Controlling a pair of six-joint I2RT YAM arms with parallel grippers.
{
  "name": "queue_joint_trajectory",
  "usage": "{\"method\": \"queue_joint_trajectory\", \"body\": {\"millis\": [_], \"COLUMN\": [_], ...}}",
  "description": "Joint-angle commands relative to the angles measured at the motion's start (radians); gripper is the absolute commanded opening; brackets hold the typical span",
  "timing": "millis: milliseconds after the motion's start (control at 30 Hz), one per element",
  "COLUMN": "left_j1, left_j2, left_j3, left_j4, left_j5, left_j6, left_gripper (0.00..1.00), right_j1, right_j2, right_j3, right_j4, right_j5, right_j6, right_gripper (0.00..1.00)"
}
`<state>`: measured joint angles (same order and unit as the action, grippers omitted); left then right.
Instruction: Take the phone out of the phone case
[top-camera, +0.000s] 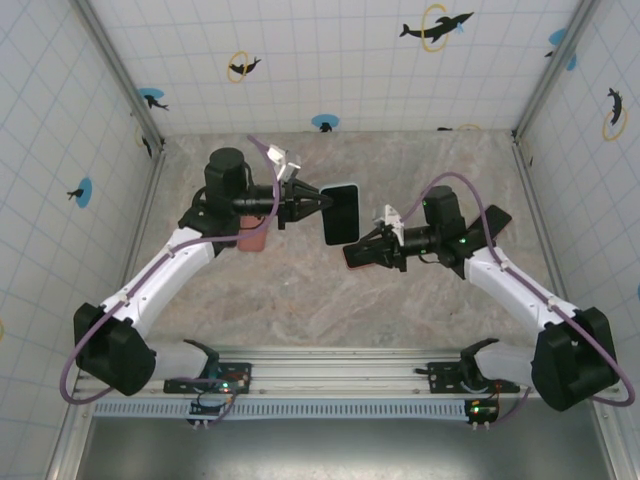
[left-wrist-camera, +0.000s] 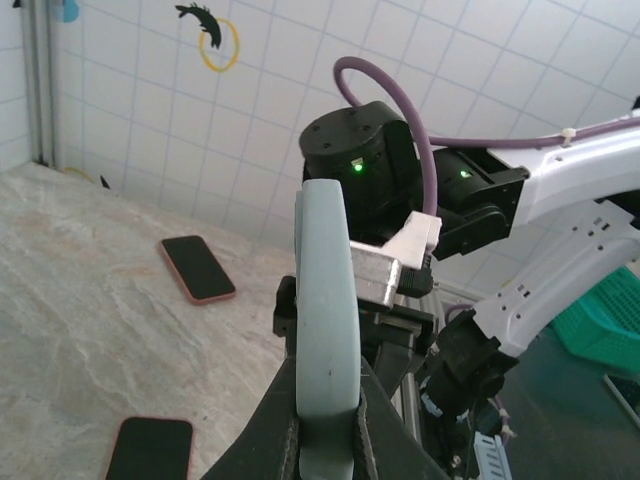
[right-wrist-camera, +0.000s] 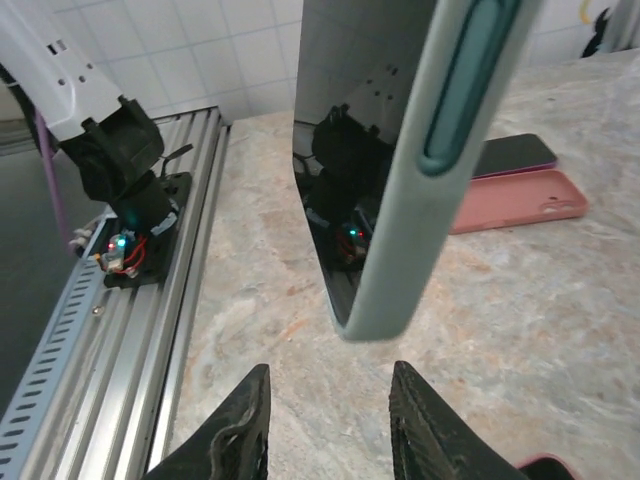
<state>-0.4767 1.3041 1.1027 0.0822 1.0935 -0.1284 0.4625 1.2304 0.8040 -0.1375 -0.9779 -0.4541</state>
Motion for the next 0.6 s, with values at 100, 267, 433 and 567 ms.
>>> {"method": "queue_joint_trajectory", "body": {"millis": [100, 267, 433, 567], "left_j1": [0.009, 0.010, 0.010, 0.012], "left_j2": [-0.019, -0.016, -0.014, -0.011], "left_j3": [0.013, 0.007, -0.002, -0.005], "left_j4": [0.015, 0.015, 0.026, 0.028], "left_j5": [0.072, 0.078, 0.081, 0.088], "left_j6": [0.050, 0.047, 0.039, 0.033], "left_gripper": [0.00, 0.00, 0.00, 0.00], "right_j1": [0.039, 0.040, 0.041, 0.041], "right_j2": [0.027, 0.034, 0.035, 0.032], "right_j3": [0.064, 0.072, 0.079, 0.077], "right_j4": [0.046, 0.049, 0.046, 0.063], "right_j5": [-0.022, -0.027, -0.027, -0.025], "right_j6": [-0.040, -0.046, -0.045, -0.037], "right_gripper": [0.28, 0.24, 0.20, 0.19]}}
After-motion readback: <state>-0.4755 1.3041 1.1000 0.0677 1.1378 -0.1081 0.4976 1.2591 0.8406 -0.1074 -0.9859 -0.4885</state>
